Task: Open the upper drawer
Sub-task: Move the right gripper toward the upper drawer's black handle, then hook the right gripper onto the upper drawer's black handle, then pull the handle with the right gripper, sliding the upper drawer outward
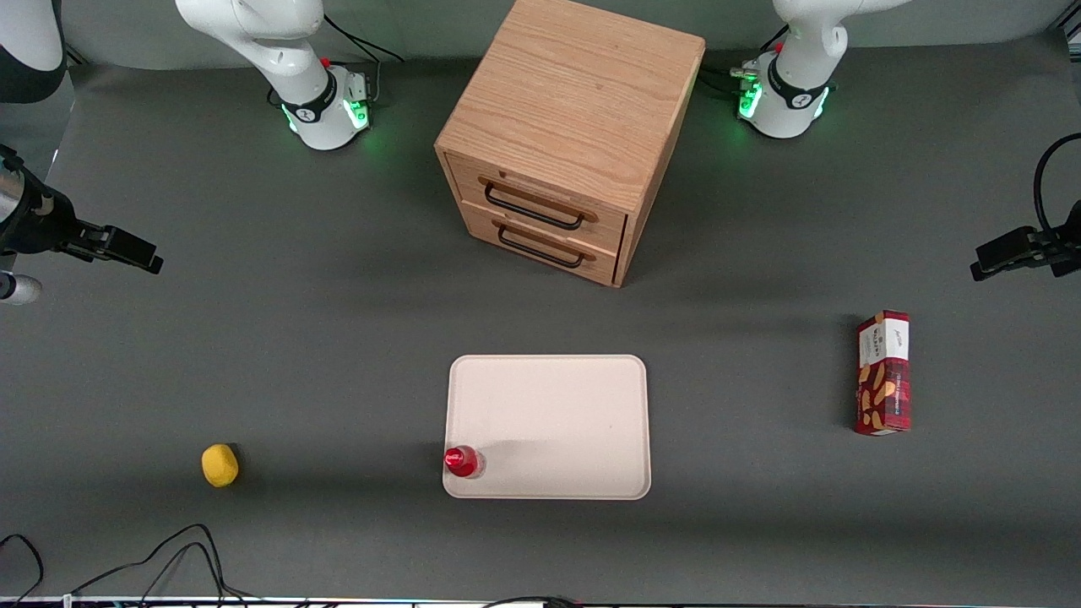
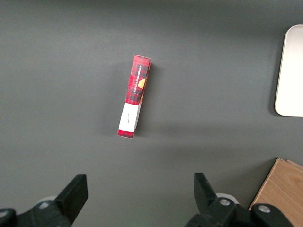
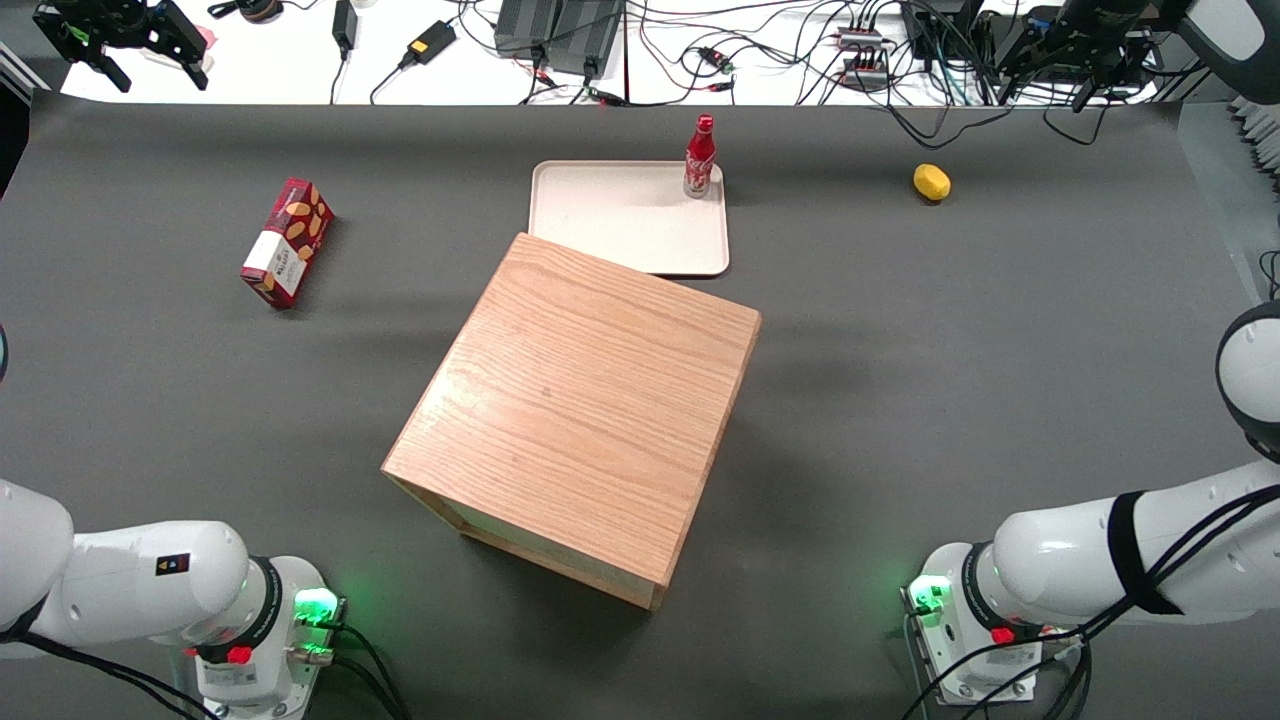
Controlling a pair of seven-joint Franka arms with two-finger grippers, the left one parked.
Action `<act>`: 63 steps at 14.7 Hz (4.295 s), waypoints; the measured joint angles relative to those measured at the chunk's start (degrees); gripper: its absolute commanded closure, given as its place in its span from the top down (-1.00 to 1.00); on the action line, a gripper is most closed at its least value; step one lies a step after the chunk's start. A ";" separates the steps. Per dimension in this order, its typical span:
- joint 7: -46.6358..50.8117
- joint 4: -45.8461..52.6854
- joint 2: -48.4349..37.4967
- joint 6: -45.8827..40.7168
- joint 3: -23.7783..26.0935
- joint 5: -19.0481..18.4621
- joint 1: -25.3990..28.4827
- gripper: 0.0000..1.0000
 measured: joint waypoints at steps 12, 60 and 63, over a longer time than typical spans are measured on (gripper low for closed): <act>-8.65 5.22 2.91 -2.69 0.38 6.64 3.77 1.00; -42.63 0.88 22.68 19.20 12.26 5.45 33.78 1.00; -42.61 1.34 22.95 19.68 11.30 5.45 33.60 1.00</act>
